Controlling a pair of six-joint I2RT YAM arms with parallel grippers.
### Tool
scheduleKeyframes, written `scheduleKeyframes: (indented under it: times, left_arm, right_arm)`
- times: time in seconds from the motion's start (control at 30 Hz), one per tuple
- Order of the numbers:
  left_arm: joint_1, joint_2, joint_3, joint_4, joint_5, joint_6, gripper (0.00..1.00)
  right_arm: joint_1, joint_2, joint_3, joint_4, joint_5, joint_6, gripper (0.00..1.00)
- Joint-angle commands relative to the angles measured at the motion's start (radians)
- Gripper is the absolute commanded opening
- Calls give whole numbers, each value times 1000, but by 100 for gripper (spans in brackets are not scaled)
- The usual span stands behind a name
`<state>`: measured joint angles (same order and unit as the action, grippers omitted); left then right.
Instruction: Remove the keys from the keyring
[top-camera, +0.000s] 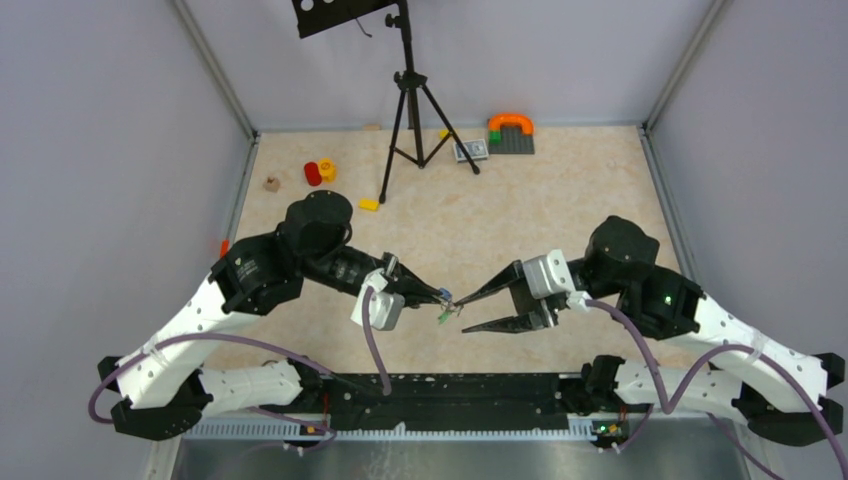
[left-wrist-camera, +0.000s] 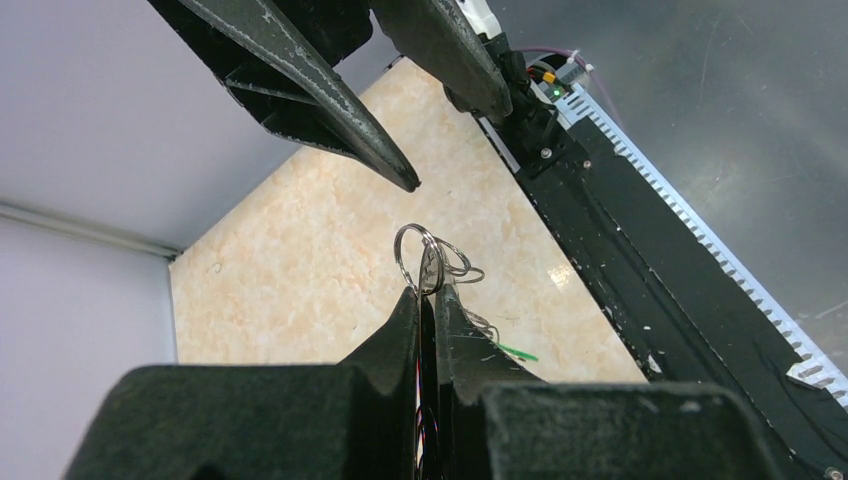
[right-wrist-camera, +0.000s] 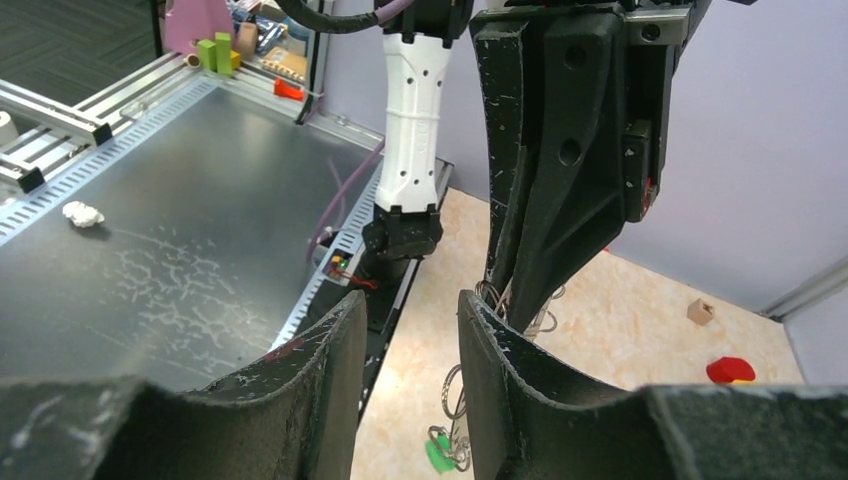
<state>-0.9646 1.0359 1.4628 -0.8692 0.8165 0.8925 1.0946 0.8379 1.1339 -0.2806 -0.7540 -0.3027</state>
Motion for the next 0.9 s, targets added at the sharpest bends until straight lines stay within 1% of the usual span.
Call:
scheduleKeyframes:
  times: [0.0, 0.13, 0.3, 0.63, 0.87]
  left_arm:
    - [-6, -23, 32, 32, 1, 15, 0]
    - [-6, -23, 34, 31, 6, 16, 0]
    - [-6, -22, 37, 32, 20, 15, 0]
    - [-6, -26, 37, 31, 0, 14, 0]
    - [-6, -34, 31, 38, -18, 16, 0]
  right_arm:
    - [-4, -15, 36, 17, 11, -1, 39]
    - [-4, -32, 2, 90, 47, -5, 41]
    - [-4, -20, -12, 131, 74, -11, 44]
    - [-4, 68, 37, 16, -33, 19, 44]
    - [-5, 79, 42, -30, -56, 35, 44]
